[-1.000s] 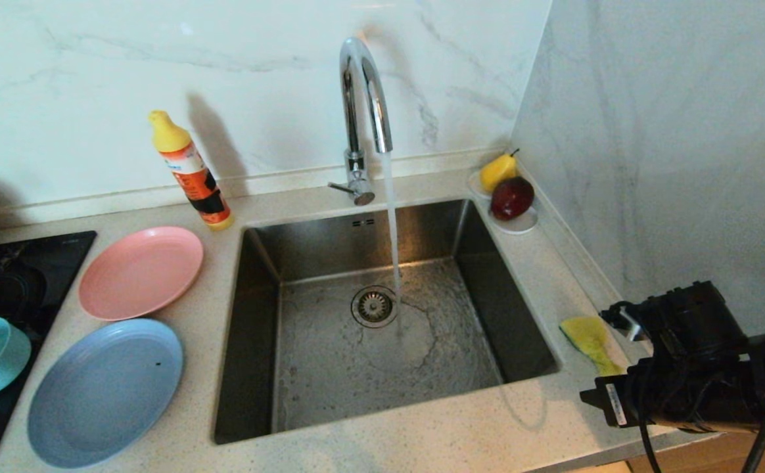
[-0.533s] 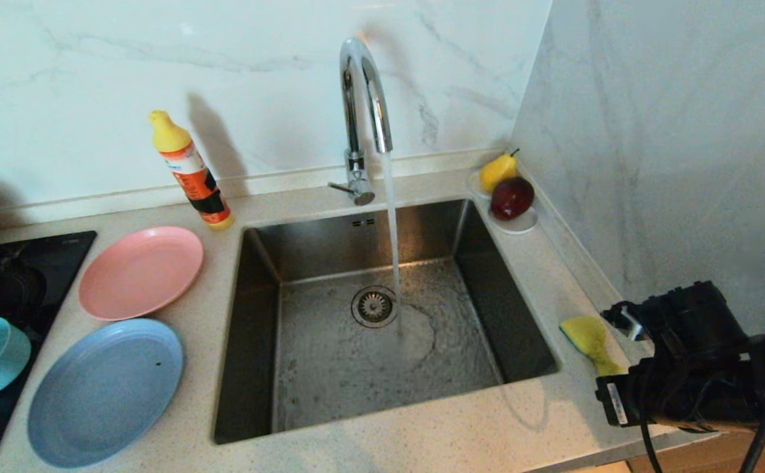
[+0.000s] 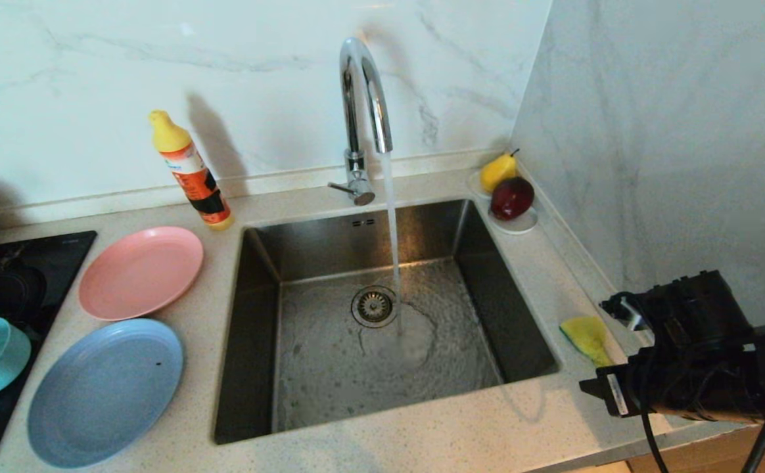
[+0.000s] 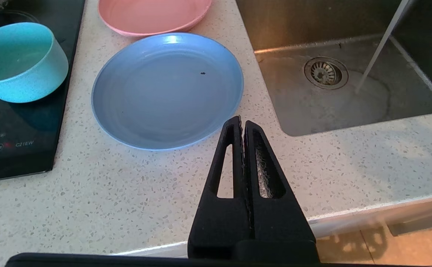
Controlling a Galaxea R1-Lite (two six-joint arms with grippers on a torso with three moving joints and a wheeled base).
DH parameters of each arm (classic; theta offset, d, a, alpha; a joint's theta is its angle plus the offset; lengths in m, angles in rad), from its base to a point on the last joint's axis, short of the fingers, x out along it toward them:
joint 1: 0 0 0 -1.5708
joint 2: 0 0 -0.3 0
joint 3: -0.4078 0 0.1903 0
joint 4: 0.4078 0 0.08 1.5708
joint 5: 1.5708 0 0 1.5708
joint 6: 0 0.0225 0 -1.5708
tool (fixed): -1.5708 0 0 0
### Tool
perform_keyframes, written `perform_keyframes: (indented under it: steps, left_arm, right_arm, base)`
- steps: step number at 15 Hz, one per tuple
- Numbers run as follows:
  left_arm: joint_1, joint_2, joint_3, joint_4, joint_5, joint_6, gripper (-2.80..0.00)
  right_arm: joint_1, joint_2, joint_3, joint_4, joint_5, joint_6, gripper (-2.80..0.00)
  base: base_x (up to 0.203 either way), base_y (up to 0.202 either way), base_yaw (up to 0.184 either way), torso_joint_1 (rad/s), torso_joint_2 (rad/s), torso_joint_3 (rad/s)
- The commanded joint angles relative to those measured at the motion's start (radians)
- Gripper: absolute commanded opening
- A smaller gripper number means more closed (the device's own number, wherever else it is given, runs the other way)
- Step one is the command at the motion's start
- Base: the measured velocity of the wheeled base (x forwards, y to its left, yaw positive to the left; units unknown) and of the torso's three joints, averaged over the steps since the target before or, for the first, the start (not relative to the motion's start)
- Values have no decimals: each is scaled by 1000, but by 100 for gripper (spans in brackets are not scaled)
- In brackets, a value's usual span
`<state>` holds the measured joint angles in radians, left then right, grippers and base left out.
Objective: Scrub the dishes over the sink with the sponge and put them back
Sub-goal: Pick up a bowl and the sponge
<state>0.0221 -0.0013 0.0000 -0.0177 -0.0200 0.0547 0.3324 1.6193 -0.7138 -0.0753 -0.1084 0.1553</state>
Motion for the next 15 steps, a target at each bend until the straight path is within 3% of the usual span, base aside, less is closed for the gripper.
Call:
perform_keyframes:
  steps: [1,7,15]
  left_arm:
    - [1,1,18,-1,0,1,-280]
    - [-1,1,18,-1,0,1,-280]
    - [0,1,18,-1,0,1,-280]
  right_arm:
    - [-1,14,-21,-1,-2,-3,0]
    - [-46,69,-53,-70,1,-71,0]
    - [-40,3,-47,-63,16,-74,0]
  base:
    - [0,0,0,0,0,0]
    - [0,0,0,0,0,0]
    - [0,0,0,0,0,0]
